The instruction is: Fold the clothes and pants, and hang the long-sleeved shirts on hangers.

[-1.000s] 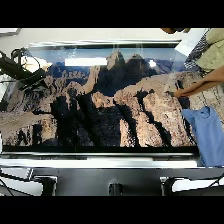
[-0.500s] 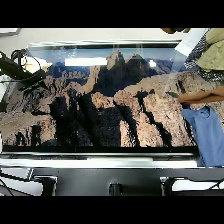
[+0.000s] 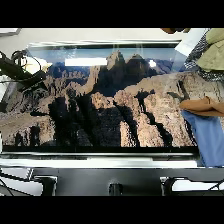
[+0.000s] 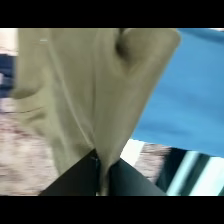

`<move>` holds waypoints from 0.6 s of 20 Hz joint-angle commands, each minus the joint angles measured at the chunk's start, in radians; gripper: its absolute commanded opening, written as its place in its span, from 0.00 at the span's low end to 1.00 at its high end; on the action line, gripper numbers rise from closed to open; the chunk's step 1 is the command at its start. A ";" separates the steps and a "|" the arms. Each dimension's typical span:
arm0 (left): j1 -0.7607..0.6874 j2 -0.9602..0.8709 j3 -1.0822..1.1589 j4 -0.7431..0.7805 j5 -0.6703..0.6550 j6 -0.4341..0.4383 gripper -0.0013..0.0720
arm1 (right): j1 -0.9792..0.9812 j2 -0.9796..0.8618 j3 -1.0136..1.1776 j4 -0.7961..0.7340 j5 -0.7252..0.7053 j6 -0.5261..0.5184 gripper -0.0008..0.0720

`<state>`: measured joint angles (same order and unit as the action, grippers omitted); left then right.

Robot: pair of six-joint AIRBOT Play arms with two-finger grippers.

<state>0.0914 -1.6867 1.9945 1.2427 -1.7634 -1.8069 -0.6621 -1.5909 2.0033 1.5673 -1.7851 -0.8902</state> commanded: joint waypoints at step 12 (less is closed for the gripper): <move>0.001 0.000 0.000 0.001 -0.027 0.001 0.04 | -0.002 0.243 -0.758 -0.361 0.109 -0.119 0.05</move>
<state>0.0914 -1.6867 1.9945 1.2430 -1.7847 -1.8069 -0.6628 -1.3991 1.3914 1.2697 -1.7287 -1.0172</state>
